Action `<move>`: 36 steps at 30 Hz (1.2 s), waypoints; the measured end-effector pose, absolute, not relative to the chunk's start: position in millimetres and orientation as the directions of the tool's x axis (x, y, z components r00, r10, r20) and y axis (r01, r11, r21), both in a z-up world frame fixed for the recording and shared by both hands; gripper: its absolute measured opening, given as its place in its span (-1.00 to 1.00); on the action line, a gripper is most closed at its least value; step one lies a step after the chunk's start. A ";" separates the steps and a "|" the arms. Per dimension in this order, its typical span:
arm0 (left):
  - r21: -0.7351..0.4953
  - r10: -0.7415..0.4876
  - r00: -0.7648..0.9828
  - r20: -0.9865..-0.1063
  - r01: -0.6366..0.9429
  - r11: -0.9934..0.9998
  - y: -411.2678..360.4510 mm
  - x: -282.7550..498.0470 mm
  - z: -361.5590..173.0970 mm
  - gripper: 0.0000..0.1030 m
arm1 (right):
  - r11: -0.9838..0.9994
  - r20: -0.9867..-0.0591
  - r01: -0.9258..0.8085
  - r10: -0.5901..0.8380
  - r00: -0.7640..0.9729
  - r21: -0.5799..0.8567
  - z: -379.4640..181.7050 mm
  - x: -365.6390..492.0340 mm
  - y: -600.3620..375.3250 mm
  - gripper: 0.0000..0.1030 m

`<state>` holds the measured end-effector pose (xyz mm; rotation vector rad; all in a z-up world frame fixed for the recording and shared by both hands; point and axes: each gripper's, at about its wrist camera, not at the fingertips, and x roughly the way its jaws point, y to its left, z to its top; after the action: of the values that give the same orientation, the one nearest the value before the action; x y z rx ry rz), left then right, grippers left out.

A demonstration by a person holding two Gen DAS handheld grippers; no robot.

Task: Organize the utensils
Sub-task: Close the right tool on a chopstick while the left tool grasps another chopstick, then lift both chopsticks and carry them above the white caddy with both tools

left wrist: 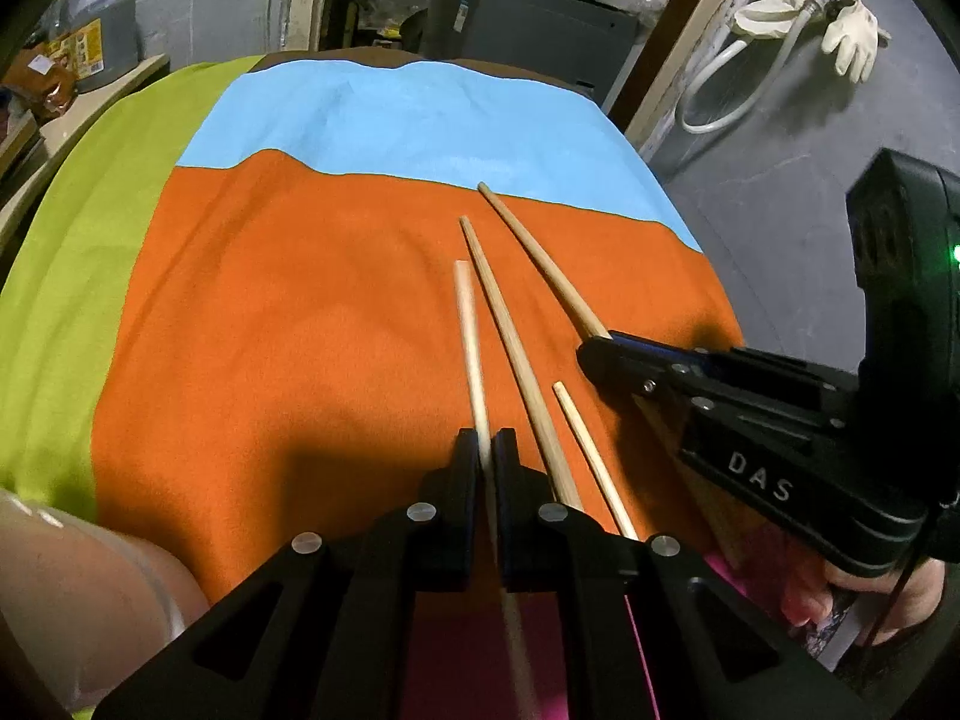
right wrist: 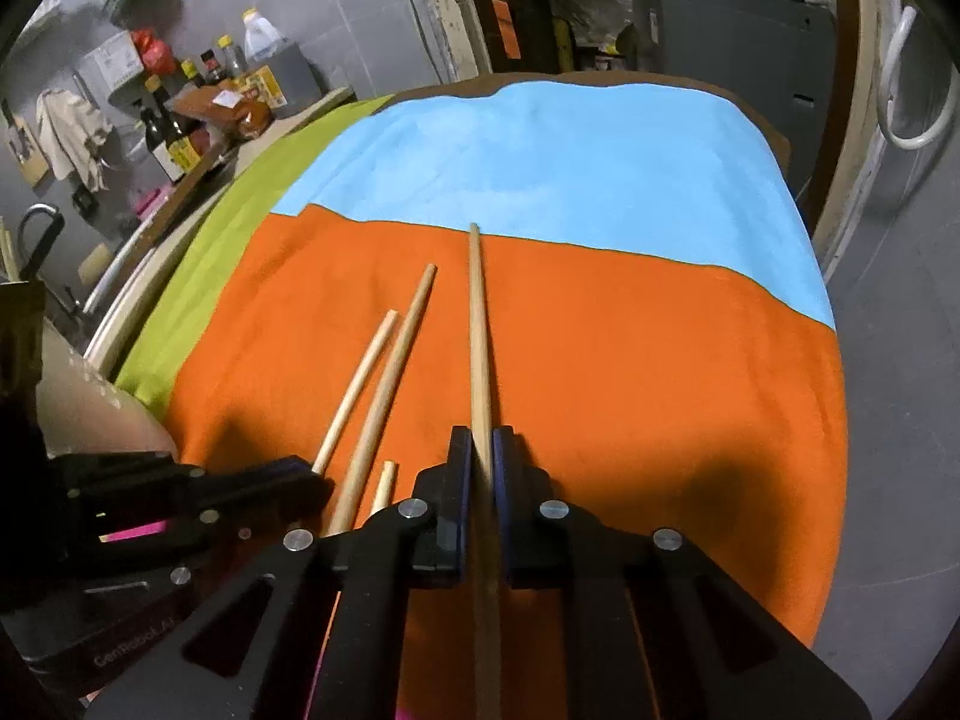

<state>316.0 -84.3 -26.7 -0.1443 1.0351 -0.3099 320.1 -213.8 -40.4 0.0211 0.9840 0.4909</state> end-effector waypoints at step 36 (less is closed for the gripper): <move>-0.254 -0.192 0.973 -0.130 0.155 0.955 57.5 175.7 131.2 -0.96 | 0.814 0.054 -0.548 0.549 0.834 0.191 112.0 175.2 -120.2 -0.90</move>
<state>175.7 57.5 131.2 -0.2452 0.1539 -0.1766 175.2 -120.2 112.0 0.2030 0.0038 0.5852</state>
